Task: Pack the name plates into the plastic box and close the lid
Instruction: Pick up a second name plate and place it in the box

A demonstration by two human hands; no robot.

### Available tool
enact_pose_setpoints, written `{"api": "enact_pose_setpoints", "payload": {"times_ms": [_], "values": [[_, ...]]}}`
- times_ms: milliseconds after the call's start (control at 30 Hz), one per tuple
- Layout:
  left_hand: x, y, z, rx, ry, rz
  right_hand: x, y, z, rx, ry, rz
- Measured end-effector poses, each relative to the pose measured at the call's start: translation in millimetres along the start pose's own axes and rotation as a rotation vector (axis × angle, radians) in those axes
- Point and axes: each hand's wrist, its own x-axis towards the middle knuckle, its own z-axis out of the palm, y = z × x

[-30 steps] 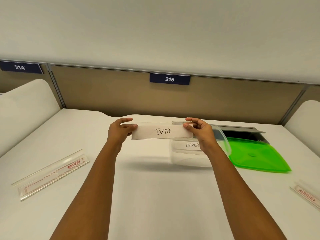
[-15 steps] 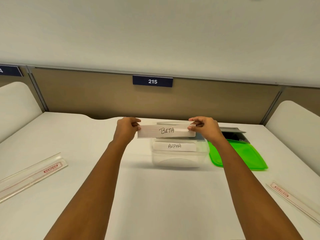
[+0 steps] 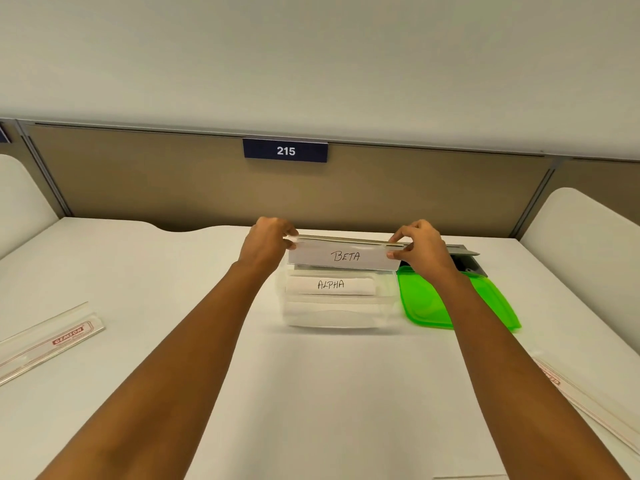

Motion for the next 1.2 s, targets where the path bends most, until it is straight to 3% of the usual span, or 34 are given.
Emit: {"api": "enact_pose_setpoints", "payload": {"times_ms": [233, 600, 867, 1200], "values": [[16, -6, 9, 0.034, -0.040, 0.000, 10, 7, 2, -0.100, -0.075, -0.089], [24, 3, 24, 0.592, -0.369, 0.145, 21, 7, 17, -0.380, -0.349, -0.140], [24, 13, 40, 1.032, -0.486, 0.397, 24, 5, 36, -0.548, -0.509, -0.156], [26, 6, 62, 1.176, -0.587, 0.497, 22, -7, 59, -0.754, -0.630, -0.241]]}}
